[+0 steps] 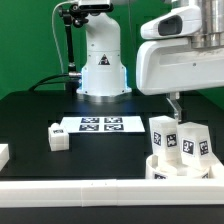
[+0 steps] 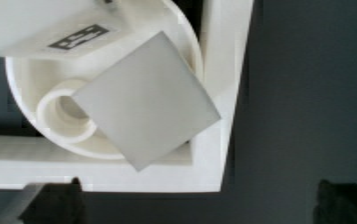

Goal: Assemble stool

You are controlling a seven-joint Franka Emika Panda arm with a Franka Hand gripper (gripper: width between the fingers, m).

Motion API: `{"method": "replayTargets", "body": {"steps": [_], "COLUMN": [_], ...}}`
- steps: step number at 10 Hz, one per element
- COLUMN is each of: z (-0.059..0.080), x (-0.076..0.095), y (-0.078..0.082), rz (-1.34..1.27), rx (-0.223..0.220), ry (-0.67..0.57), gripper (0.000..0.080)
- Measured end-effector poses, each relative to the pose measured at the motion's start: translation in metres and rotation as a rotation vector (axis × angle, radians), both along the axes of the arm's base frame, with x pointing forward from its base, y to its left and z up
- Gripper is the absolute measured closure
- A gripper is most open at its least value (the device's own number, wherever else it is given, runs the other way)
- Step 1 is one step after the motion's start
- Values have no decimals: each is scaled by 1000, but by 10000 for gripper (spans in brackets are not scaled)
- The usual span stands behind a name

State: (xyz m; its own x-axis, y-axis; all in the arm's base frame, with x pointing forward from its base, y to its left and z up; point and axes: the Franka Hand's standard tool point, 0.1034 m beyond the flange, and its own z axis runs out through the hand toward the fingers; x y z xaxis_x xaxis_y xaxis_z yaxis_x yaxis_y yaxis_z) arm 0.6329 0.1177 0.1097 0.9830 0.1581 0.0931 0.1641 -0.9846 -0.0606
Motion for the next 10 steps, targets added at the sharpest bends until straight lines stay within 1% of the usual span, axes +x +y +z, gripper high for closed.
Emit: {"method": "replayTargets", "body": {"steps": [2,3,5,8,9,10], "z": [-1,-1,-6,-21,-25,-26], "x": [-1,-1,-4,-6,-6,-3], "y": [-3,-6,-9,-11,-10,-9], "rz": [256,318,331,327,322,319], "rx": [-52,-58,-60,-67,-68,-69], "ry": [-18,-21,-13,-17,-13,-15], "gripper": [151,151,151,151,151,151]}}
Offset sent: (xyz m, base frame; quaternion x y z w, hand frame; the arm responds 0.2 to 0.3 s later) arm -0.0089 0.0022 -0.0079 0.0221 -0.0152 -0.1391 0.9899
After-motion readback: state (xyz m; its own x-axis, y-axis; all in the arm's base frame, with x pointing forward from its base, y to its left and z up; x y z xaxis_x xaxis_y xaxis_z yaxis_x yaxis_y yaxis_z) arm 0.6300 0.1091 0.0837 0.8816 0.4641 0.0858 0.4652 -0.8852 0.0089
